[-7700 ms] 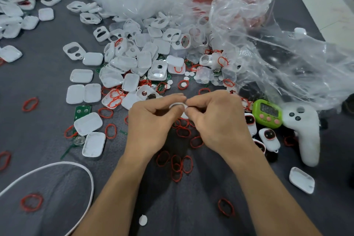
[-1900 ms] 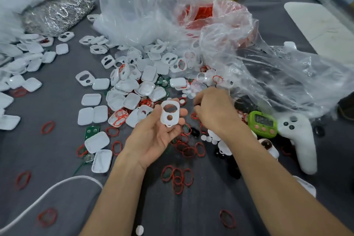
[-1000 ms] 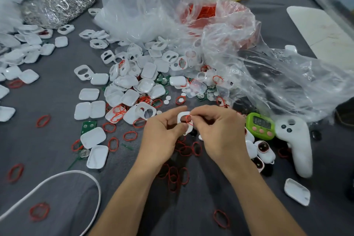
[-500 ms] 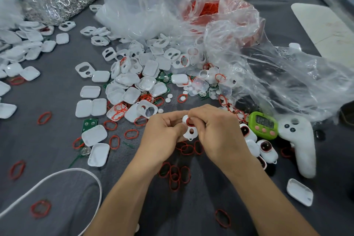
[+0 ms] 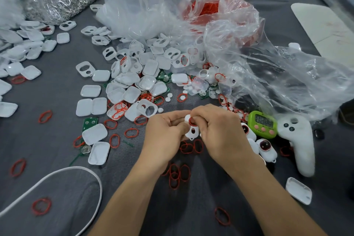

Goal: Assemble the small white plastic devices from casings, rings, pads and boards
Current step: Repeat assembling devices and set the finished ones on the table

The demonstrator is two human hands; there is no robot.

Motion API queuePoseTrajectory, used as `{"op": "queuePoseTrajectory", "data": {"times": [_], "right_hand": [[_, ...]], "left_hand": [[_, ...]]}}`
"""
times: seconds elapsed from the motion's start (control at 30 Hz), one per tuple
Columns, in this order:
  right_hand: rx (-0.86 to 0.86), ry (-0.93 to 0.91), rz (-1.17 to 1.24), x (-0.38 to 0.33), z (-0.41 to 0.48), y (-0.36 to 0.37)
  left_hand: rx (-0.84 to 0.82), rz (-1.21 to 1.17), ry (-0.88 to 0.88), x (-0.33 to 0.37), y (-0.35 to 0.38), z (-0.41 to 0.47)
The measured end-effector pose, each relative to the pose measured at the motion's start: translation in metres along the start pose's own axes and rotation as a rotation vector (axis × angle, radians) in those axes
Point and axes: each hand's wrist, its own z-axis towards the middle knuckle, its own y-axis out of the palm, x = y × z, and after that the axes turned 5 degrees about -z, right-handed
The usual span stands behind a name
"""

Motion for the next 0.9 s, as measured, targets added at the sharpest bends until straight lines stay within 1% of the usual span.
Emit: {"op": "queuePoseTrajectory", "data": {"times": [0.17,0.33,0.5,0.63,0.77,0.9], "right_hand": [[0.064,0.032,0.015,-0.0034,-0.0021,-0.0009],[0.042,0.036,0.052,-0.0008,-0.0018,-0.0031],[-0.030,-0.033,0.049,0.0036,0.0000,-0.0051],[-0.024,-0.074,0.036,0.0065,0.0008,-0.0069],[-0.053,-0.145,-0.067,0.0032,0.0002,-0.0069],[-0.075,-0.184,-0.161,0.0023,0.0003,-0.0044]], "left_hand": [[0.107,0.053,0.030,-0.0038,0.0072,-0.0021],[0.149,0.041,0.018,-0.0038,0.0111,-0.0044],[0.121,-0.015,-0.013,-0.0041,0.0091,-0.0063],[0.093,-0.075,-0.031,-0.0034,0.0085,-0.0078],[0.082,-0.103,-0.032,-0.0039,0.0088,-0.0066],[0.057,-0.074,-0.023,-0.0008,0.0032,-0.0030]]}}
